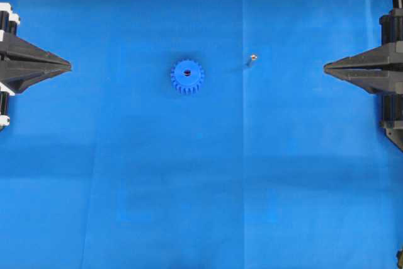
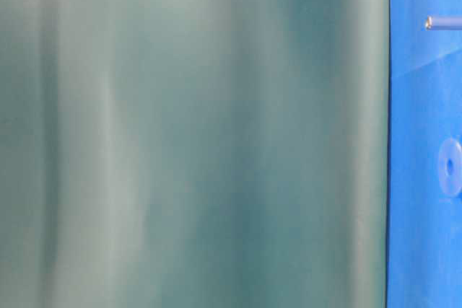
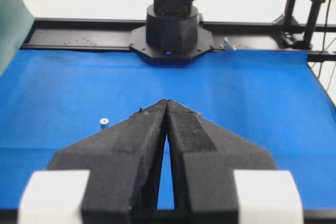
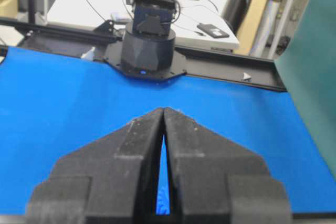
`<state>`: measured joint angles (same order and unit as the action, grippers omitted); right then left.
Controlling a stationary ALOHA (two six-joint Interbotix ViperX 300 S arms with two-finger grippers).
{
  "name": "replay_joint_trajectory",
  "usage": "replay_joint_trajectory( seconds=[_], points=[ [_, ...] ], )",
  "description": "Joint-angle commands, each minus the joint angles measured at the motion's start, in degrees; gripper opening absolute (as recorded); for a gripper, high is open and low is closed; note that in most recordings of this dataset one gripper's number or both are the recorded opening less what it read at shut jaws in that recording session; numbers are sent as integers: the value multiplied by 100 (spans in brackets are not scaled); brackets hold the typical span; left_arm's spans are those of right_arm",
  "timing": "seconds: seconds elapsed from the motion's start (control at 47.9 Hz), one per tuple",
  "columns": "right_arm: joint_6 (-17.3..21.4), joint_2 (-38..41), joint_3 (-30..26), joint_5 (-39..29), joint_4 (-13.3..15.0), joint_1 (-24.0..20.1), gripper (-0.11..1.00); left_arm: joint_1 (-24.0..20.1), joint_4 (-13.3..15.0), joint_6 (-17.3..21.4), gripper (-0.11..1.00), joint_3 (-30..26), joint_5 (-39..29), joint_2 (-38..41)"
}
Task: Insert the shaft placed at a random location into the center hole of the small gear at another random location.
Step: 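Move the right gripper down over the silver shaft and close on it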
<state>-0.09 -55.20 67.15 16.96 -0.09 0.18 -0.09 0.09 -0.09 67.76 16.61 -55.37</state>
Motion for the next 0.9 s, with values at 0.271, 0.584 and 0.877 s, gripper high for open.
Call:
replay_joint_trajectory(
  seconds=[0.271,0.584,0.877],
  points=[
    [35,132,-132,9,-114,237,-6,0,-18,35,0,-105,9,-26],
    [44,1160,9,686,-334,782,2,0,-18,44,0,-88,-9,-35],
    [44,2874,44,1749,-501,1099,76,9,-26,35,0,-53,-18,-26]
  ],
)
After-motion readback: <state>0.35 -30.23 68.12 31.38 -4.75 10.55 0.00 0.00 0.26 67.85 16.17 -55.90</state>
